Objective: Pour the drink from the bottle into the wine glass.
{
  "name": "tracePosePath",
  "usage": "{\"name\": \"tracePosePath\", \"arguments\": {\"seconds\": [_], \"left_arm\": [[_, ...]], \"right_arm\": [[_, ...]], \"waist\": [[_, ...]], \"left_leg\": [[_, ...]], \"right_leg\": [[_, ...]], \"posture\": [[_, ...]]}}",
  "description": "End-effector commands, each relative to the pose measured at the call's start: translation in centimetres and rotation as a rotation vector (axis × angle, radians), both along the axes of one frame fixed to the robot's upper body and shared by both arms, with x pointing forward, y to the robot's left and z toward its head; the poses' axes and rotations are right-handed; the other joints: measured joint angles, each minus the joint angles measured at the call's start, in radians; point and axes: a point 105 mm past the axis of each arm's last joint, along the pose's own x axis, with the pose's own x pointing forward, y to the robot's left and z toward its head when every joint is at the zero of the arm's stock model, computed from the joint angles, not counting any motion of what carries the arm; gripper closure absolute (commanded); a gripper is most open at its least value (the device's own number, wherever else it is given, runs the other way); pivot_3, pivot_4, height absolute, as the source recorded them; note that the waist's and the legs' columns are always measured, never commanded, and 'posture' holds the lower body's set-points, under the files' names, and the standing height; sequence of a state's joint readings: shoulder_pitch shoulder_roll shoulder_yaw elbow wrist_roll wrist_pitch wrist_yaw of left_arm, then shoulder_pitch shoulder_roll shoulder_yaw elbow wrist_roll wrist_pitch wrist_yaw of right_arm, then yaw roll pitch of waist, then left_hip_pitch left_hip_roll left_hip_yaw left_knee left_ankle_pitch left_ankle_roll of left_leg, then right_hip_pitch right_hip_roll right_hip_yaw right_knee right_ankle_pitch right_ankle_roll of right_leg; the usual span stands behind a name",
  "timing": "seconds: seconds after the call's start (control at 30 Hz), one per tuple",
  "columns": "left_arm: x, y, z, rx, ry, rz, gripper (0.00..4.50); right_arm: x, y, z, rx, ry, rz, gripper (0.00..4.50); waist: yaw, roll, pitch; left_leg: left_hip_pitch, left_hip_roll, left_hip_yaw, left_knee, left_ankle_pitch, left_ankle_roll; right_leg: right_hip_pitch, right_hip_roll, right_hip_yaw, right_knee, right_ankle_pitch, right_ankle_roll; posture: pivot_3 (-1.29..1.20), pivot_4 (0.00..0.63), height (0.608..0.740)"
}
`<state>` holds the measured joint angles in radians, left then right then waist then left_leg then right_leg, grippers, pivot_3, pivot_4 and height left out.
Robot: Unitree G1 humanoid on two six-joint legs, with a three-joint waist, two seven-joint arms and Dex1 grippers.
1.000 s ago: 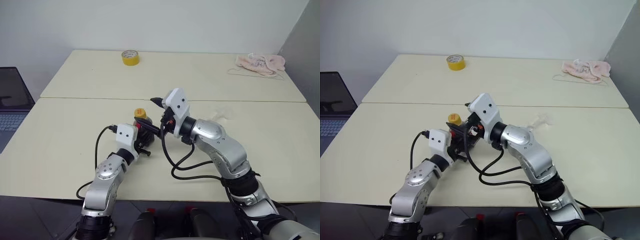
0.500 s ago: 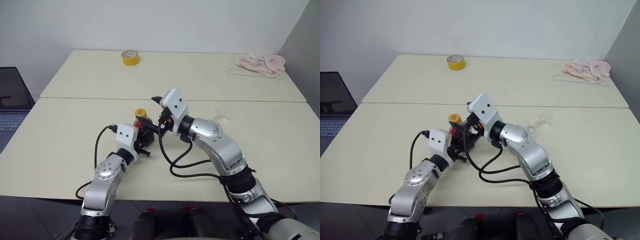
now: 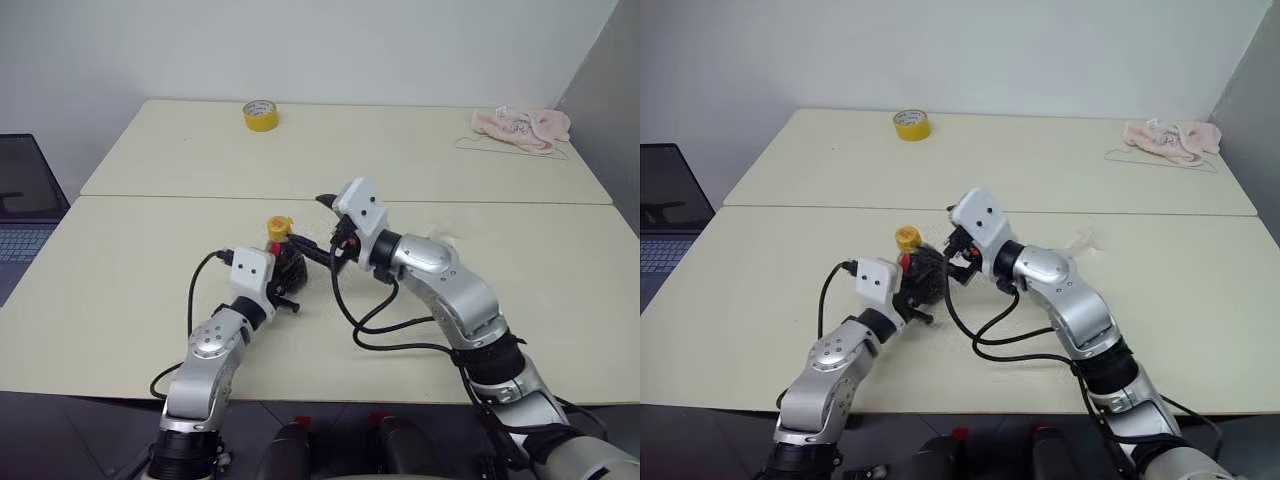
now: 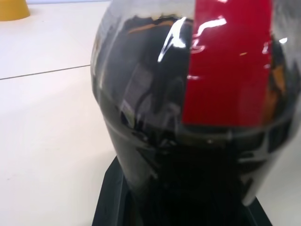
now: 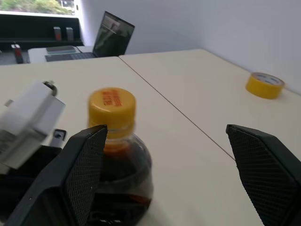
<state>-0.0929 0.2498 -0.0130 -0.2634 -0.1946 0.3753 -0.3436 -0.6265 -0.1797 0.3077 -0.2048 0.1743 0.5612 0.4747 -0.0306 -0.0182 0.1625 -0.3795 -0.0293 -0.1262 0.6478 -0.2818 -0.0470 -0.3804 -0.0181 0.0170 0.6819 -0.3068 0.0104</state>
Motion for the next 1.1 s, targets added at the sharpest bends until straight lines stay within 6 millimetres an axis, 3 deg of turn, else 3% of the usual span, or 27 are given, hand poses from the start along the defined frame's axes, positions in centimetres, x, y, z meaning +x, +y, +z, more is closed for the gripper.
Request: {"name": "tracePosePath", "arguments": {"seconds": [0.03, 0.13, 0.23, 0.33, 0.77, 1.1], "left_arm": [[-0.1, -0.2, 0.9, 0.003, -0.045, -0.015, 3.75], [0.0, -0.2, 0.9, 0.004, -0.045, -0.015, 3.75], [-0.1, -0.2, 1.0, 0.004, -0.046, -0.015, 3.75], [-0.1, -0.2, 0.9, 0.005, -0.046, -0.015, 3.75], [-0.1, -0.4, 0.9, 0.006, -0.046, -0.022, 3.75], [-0.2, -0.5, 0.9, 0.006, -0.045, -0.024, 3.75]], "right_arm": [[0.2, -0.8, 1.3, 0.035, -0.034, -0.035, 0.18], [-0.5, -0.6, 1.6, 0.042, -0.028, 0.024, 0.18], [-3.0, 0.3, 2.3, 0.051, -0.030, 0.178, 0.18], [-4.0, 1.0, 2.5, 0.040, -0.024, 0.235, 0.18], [-2.2, 3.2, 2.3, 0.007, -0.055, 0.167, 0.18], [-1.6, 3.7, 2.5, 0.018, -0.062, 0.133, 0.18]], "waist": [[0.000, 0.000, 0.000], [0.000, 0.000, 0.000], [0.001, 0.000, 0.000], [0.000, 0.000, 0.000], [0.001, 0.000, 0.000], [0.001, 0.000, 0.000]], "left_leg": [[0.000, 0.000, 0.000, 0.000, 0.000, 0.000], [0.000, 0.000, 0.000, 0.000, 0.000, 0.000], [0.000, 0.000, 0.000, 0.000, 0.000, 0.000], [0.000, 0.000, 0.000, 0.000, 0.000, 0.000], [0.000, 0.000, 0.000, 0.000, 0.000, 0.000], [0.000, 0.000, 0.000, 0.000, 0.000, 0.000]], "right_leg": [[0.000, 0.000, 0.000, 0.000, 0.000, 0.000], [0.000, 0.000, 0.000, 0.000, 0.000, 0.000], [0.000, 0.000, 0.000, 0.000, 0.000, 0.000], [0.000, 0.000, 0.000, -0.001, 0.000, 0.000], [0.000, 0.000, 0.000, 0.000, 0.000, 0.000], [0.000, 0.000, 0.000, 0.000, 0.000, 0.000]], "posture": [[0.00, 0.150, 0.740], [0.00, 0.150, 0.740], [0.00, 0.150, 0.740], [0.00, 0.150, 0.740], [0.00, 0.150, 0.740], [0.00, 0.150, 0.740]]}}
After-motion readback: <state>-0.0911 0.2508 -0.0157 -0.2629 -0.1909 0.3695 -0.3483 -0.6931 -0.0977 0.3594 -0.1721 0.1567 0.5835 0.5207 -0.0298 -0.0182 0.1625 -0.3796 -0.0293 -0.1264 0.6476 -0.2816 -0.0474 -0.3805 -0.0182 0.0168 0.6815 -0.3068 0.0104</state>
